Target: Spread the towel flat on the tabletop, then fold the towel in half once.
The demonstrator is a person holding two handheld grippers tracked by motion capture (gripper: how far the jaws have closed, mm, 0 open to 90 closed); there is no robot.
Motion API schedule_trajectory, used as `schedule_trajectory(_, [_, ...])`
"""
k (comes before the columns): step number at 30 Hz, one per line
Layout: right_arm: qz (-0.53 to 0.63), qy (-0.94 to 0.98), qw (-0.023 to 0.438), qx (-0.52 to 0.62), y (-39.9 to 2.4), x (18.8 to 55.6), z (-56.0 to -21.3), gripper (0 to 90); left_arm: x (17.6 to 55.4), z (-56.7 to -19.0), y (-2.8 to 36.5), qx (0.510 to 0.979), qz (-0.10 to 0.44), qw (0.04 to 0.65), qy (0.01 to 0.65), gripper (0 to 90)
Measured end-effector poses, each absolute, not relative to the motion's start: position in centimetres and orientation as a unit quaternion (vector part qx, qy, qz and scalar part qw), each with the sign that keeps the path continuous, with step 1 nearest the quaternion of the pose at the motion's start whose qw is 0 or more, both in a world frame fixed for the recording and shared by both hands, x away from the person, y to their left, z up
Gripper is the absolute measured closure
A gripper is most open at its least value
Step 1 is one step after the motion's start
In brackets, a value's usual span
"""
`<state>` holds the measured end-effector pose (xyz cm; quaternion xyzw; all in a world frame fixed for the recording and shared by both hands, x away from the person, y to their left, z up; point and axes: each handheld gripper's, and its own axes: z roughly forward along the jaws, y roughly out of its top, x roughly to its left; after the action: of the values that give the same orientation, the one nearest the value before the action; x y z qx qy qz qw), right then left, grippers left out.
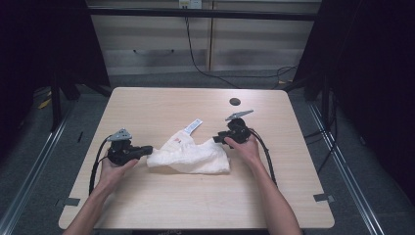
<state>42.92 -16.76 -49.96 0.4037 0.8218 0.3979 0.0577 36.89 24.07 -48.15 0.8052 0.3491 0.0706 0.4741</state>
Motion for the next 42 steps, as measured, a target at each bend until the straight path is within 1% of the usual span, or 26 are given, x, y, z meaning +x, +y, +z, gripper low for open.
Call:
schedule_trajectory(3, [0.395,0.823,0.055,0.404,-16.5,43.1,-50.6,62.1,36.9,-48.3,24.0,0.809,0.068,0.470,0.347,87.0])
schedule_trajectory(6, [0.405,0.816,0.056,0.408,-16.2,42.9,-50.9,64.6,36.9,-48.1,24.0,0.808,0.071,0.472,0.346,86.8])
schedule_trajectory(8, [0.398,0.826,0.063,0.394,-15.7,42.7,-50.8,70.7,36.9,-48.1,24.1,0.807,0.072,0.472,0.348,86.8])
schedule_trajectory(9, [0.398,0.826,0.063,0.394,-15.7,42.7,-50.8,70.7,36.9,-48.1,24.1,0.807,0.072,0.472,0.348,86.8])
schedule_trajectory(10, [0.397,0.827,0.065,0.394,-15.5,42.6,-50.8,73.6,36.8,-48.1,24.1,0.805,0.071,0.474,0.349,86.8])
schedule_trajectory(11, [0.396,0.828,0.066,0.390,-15.3,42.5,-50.8,78.3,36.8,-48.1,24.1,0.804,0.071,0.475,0.350,86.8])
schedule_trajectory(12, [0.394,0.830,0.068,0.388,-15.2,42.4,-50.8,84.8,36.8,-48.0,24.1,0.804,0.071,0.475,0.349,86.8])
schedule_trajectory(13, [0.394,0.830,0.068,0.388,-15.2,42.4,-50.8,84.8,36.8,-48.0,24.1,0.804,0.071,0.475,0.349,86.8])
schedule_trajectory(14, [0.401,0.827,0.068,0.388,-15.3,42.3,-50.8,87.0,36.8,-48.0,24.1,0.806,0.072,0.474,0.348,86.8])
schedule_trajectory(19, [0.428,0.813,0.066,0.389,-15.9,42.0,-49.9,87.7,36.6,-47.7,24.2,0.799,0.072,0.484,0.350,86.9])
schedule_trajectory(20, [0.442,0.807,0.070,0.385,-16.4,41.6,-48.9,87.9,36.5,-47.4,24.2,0.798,0.072,0.488,0.348,86.9])
schedule_trajectory(21, [0.442,0.807,0.070,0.385,-16.4,41.6,-48.9,87.9,36.5,-47.4,24.2,0.798,0.072,0.488,0.348,87.0])
schedule_trajectory(23, [0.453,0.800,0.080,0.385,-17.1,41.1,-47.7,87.9,36.3,-47.1,24.2,0.791,0.073,0.496,0.352,87.0])
schedule_trajectory(29, [0.471,0.787,0.092,0.387,-18.5,40.2,-45.8,88.0,36.4,-45.7,24.3,0.778,0.075,0.517,0.350,87.1])
schedule_trajectory(33, [0.473,0.785,0.109,0.384,-19.5,39.8,-43.7,88.1,36.6,-44.6,23.3,0.778,0.083,0.524,0.335,87.4])
schedule_trajectory(35, [0.475,0.785,0.109,0.383,-19.7,39.7,-43.4,88.1,36.7,-44.4,23.1,0.776,0.081,0.528,0.336,87.4])
schedule_trajectory(39, [0.483,0.776,0.124,0.387,-20.8,39.6,-41.6,88.2,37.4,-42.2,22.6,0.768,0.093,0.543,0.328,87.4])
schedule_trajectory(40, [0.483,0.776,0.124,0.387,-20.8,39.6,-41.6,88.2,37.4,-42.2,22.6,0.768,0.093,0.543,0.328,87.4])
schedule_trajectory(41, [0.485,0.772,0.131,0.388,-21.3,39.6,-40.9,88.2,37.8,-40.9,22.5,0.765,0.102,0.548,0.324,87.5])
schedule_trajectory(42, [0.485,0.772,0.131,0.388,-21.3,39.6,-40.9,88.2,37.8,-40.9,22.5,0.765,0.102,0.548,0.324,87.5])
